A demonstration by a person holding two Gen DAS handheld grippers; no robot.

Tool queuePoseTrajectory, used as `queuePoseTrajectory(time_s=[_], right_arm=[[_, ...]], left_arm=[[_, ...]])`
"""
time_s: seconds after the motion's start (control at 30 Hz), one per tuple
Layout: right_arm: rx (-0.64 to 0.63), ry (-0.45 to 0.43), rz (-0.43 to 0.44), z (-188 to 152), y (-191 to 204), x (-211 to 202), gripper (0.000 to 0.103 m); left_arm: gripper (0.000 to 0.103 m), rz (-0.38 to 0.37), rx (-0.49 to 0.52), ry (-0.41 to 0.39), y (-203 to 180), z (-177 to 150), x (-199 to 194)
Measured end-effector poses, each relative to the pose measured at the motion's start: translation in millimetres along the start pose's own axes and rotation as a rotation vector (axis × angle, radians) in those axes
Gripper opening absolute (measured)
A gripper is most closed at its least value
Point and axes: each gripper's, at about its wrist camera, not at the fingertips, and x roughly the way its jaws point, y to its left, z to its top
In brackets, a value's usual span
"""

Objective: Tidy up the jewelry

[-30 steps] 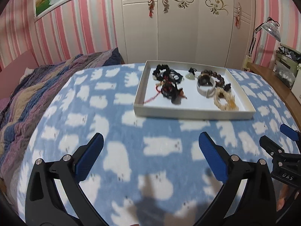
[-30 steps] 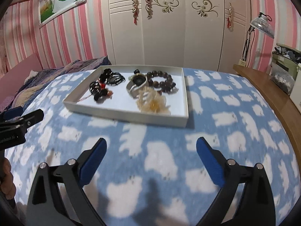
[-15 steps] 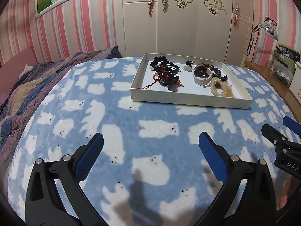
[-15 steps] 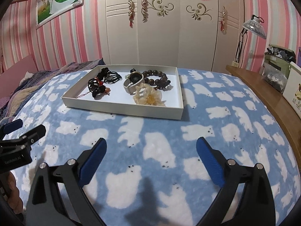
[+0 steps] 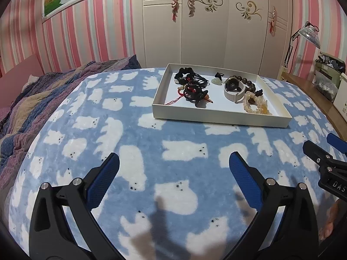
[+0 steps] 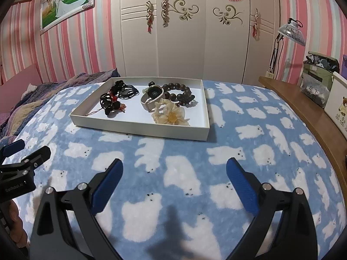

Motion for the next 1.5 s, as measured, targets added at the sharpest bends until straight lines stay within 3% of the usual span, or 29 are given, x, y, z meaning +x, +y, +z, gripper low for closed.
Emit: queuePoseTrajectory(time_s=[1.5], right_arm=[[0.0,0.013,-0.019,-2.2,-2.2,4.4,0.096]], left_arm=[[0.1,0.026,0.011,-0.017,-0.2,0.6,-1.9]])
